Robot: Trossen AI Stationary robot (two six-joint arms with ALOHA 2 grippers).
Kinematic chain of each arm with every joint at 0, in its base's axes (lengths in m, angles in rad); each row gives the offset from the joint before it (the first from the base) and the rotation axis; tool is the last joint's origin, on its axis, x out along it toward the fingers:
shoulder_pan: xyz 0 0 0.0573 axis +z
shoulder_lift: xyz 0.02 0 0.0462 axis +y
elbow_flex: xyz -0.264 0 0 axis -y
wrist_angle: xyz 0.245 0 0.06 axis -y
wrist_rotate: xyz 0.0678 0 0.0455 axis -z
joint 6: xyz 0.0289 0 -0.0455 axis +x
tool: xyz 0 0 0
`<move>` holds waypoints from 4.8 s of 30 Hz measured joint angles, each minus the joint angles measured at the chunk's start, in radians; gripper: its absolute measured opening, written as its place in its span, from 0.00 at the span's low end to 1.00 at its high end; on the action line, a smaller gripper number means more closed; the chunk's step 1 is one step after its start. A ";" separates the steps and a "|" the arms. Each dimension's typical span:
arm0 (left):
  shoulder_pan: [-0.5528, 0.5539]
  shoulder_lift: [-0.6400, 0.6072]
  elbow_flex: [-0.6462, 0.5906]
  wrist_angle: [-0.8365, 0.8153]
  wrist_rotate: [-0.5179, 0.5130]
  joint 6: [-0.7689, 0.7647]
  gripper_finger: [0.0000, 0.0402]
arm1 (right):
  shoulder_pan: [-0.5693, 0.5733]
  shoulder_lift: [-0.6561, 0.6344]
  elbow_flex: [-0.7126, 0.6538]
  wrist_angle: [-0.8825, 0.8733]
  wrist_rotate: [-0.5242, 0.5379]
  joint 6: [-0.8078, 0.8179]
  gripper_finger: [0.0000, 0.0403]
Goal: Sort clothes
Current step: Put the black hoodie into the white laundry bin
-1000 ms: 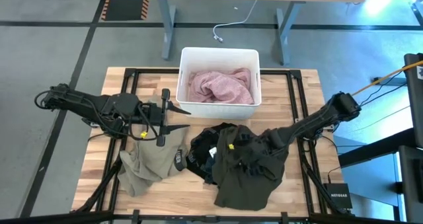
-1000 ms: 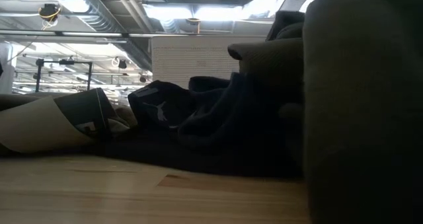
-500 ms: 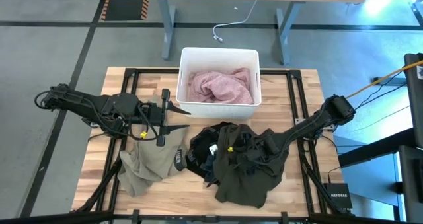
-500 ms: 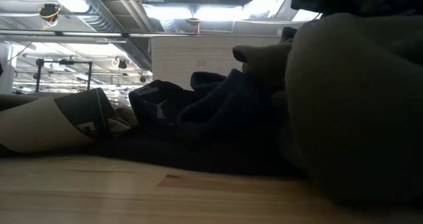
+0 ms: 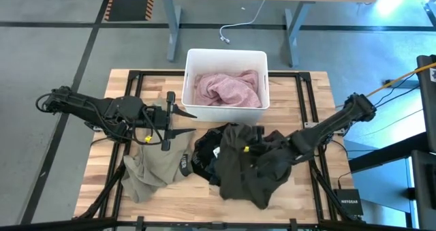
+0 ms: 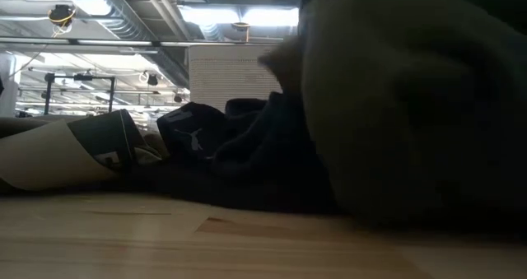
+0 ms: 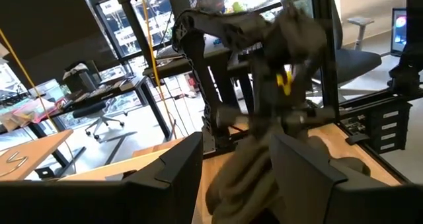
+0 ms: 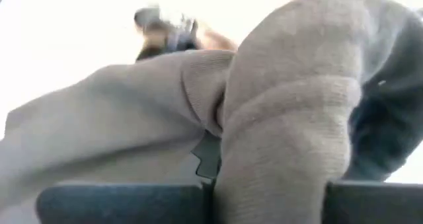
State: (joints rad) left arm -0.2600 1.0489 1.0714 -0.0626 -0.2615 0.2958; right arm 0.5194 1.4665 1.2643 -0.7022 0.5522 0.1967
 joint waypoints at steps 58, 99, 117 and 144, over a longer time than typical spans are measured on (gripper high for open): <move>0.000 0.000 0.000 -0.028 0.000 -0.004 0.42 | -0.823 0.290 0.717 -0.304 -0.052 -0.436 0.46; 0.001 0.001 0.001 -0.035 -0.001 -0.006 0.42 | -0.264 -0.238 -0.325 -0.246 -0.162 0.515 0.65; 0.001 0.001 0.001 -0.030 -0.001 -0.005 0.42 | -0.324 -0.239 -0.173 0.080 -0.256 0.112 0.07; 0.001 0.001 0.000 -0.030 -0.001 0.007 0.42 | -0.777 -0.159 0.320 0.206 -0.173 -0.340 0.15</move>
State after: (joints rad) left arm -0.2592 1.0496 1.0718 -0.0924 -0.2623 0.3027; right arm -0.2573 1.3078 1.5838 -0.4958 0.3793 -0.1432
